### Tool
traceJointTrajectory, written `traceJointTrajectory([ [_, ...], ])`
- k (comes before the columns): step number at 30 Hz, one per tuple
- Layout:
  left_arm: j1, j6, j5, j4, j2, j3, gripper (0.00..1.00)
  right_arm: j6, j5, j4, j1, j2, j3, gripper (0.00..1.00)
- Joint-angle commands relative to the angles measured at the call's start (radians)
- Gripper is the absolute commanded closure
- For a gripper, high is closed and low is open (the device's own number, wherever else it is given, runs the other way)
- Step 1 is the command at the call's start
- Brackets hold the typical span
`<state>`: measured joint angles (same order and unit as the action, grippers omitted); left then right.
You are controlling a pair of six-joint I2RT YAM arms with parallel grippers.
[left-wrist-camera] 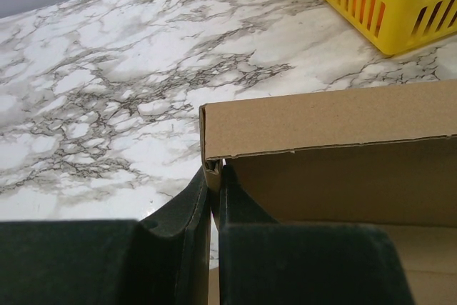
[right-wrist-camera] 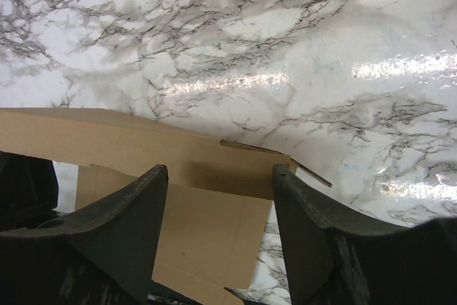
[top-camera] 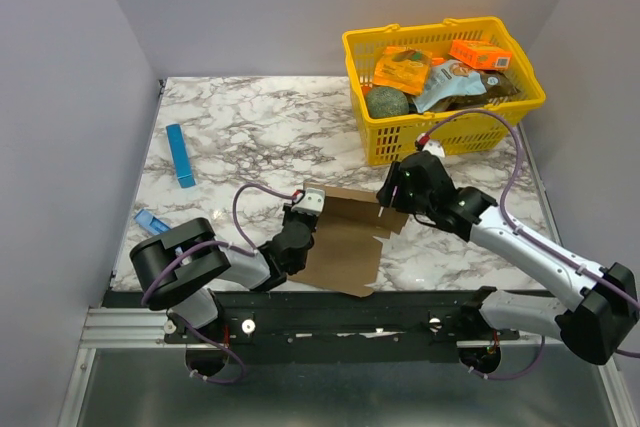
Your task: Fold the paper box
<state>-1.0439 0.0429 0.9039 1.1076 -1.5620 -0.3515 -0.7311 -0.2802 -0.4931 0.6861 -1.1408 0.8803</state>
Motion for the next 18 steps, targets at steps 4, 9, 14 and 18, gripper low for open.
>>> traceJointTrajectory([
  [4, -0.024, 0.058, 0.05, 0.015, -0.027, 0.008, 1.0, -0.002, -0.004, -0.05, 0.001, -0.069, 0.022, 0.31],
  [9, -0.03, 0.066, 0.053, 0.021, -0.03, 0.006, 1.0, -0.017, 0.036, -0.03, 0.001, -0.088, 0.014, 0.31],
  [14, -0.038, 0.08, 0.062, 0.043, -0.033, 0.011, 1.0, -0.027, 0.035, -0.004, 0.001, -0.079, -0.004, 0.32],
  [18, -0.041, 0.083, 0.063, 0.044, -0.039, 0.006, 1.0, -0.03, 0.053, 0.01, 0.003, -0.083, 0.008, 0.32],
])
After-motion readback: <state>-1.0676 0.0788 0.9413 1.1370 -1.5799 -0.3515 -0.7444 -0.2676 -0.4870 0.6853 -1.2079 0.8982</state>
